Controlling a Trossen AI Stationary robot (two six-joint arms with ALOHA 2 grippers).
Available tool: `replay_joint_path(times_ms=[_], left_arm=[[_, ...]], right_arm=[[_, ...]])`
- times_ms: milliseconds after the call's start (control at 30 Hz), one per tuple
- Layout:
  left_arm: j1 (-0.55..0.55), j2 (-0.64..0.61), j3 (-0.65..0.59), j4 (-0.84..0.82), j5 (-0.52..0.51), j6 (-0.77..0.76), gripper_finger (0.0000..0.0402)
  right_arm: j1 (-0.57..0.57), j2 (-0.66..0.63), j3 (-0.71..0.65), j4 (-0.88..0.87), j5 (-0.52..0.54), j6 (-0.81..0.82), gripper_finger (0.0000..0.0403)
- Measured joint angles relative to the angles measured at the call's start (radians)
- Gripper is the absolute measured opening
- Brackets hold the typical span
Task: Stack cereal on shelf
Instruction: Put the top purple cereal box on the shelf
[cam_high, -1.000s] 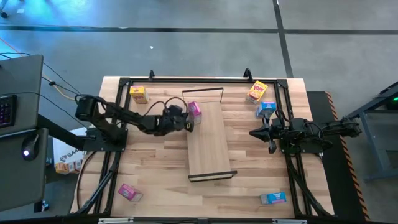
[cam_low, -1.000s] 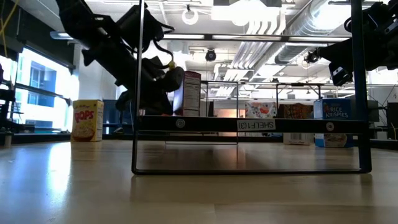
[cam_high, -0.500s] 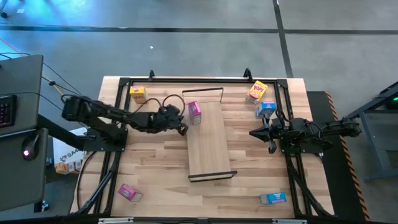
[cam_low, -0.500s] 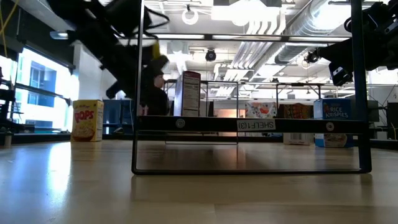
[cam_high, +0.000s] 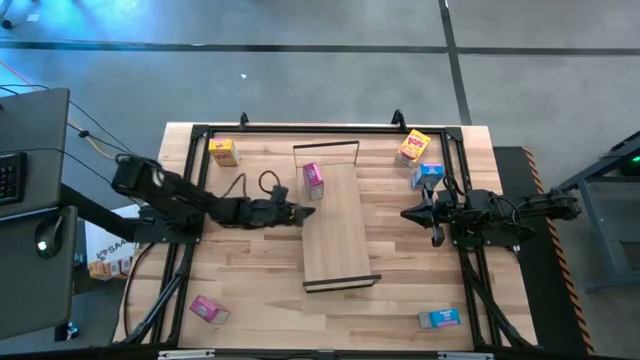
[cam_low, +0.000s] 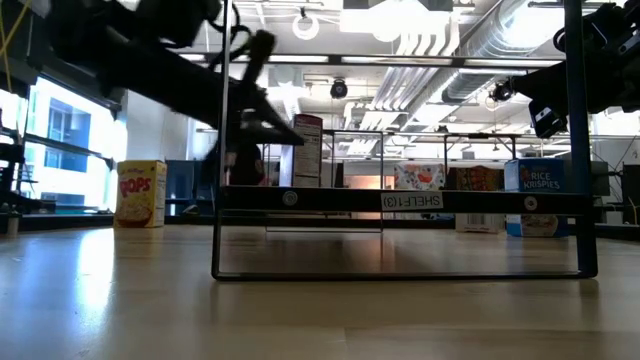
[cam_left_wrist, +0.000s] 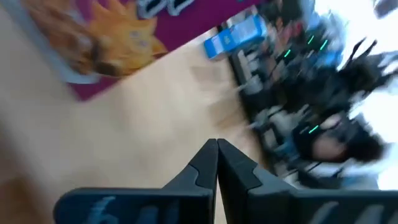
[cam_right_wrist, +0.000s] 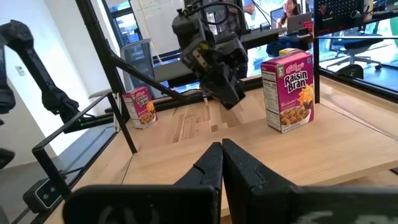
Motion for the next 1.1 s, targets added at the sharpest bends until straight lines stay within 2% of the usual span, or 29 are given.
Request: replay_joint_path(times_ms=[133, 333, 933, 1100], left_arm=[[0.022, 0.066, 0.038, 0.033, -0.007, -0.109, 0.0000], [0.044, 0.112, 0.008, 0.031, -0.075, -0.306, 0.0000], [0.146, 0.123, 0.002, 0.048, -0.073, -0.282, 0.0000], [0.162, 0.123, 0.002, 0.047, -0.004, -0.270, 0.0000]], right_arm=[[0.000, 0.000, 0.000, 0.000, 0.000, 0.000, 0.0000], [0.000, 0.000, 0.000, 0.000, 0.000, 0.000, 0.0000], [0.000, 0.000, 0.000, 0.000, 0.000, 0.000, 0.0000], [0.000, 0.000, 0.000, 0.000, 0.000, 0.000, 0.0000]])
